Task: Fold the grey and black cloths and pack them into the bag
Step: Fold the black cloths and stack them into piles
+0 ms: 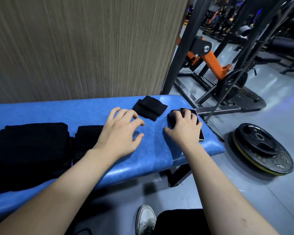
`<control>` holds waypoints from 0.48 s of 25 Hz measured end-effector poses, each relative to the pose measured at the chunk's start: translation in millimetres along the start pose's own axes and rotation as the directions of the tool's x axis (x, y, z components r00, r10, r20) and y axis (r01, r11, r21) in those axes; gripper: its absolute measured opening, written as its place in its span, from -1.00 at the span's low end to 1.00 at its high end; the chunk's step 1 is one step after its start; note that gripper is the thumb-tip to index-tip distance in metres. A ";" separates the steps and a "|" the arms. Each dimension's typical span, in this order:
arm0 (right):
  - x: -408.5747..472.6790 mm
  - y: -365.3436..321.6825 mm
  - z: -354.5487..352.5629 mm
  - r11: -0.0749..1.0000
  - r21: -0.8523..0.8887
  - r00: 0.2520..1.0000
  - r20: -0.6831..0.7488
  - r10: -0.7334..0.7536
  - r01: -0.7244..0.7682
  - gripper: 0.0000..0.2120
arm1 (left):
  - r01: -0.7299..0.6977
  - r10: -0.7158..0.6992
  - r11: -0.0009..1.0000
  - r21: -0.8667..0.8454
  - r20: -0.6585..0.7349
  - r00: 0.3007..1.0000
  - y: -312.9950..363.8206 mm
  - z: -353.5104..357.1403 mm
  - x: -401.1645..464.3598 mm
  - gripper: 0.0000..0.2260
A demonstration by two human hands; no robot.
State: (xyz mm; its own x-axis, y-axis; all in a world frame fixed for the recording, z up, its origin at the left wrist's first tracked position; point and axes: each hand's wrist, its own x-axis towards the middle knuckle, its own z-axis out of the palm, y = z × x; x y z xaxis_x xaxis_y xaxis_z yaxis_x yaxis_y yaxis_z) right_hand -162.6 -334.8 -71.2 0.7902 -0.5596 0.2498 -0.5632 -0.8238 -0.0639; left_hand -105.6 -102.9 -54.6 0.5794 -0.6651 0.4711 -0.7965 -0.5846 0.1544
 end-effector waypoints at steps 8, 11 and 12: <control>-0.6 -3.9 0.6 0.995 0.082 0.997 0.059 0.053 -0.058 -0.44 | 0.023 -0.024 0.999 0.026 0.022 0.999 3.3 8.6 0.6 -0.65; -3.7 -9.8 0.0 0.998 0.065 0.999 0.032 0.019 -0.021 -0.54 | 0.035 -0.035 0.999 0.009 0.024 0.999 4.5 10.9 0.0 -0.67; -4.7 -11.8 -0.4 0.999 0.052 1.000 0.031 -0.006 0.005 -0.56 | 0.035 -0.035 0.999 0.001 0.022 0.999 5.0 11.8 -0.5 -0.67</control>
State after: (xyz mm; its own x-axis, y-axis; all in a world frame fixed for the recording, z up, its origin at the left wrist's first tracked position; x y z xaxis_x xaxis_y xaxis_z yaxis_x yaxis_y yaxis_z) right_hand -159.8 -322.5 -71.2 0.8009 -0.5568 0.2203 -0.5462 -0.8301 -0.1124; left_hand -107.9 -111.0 -64.4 0.6110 -0.6541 0.4460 -0.7753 -0.6084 0.1699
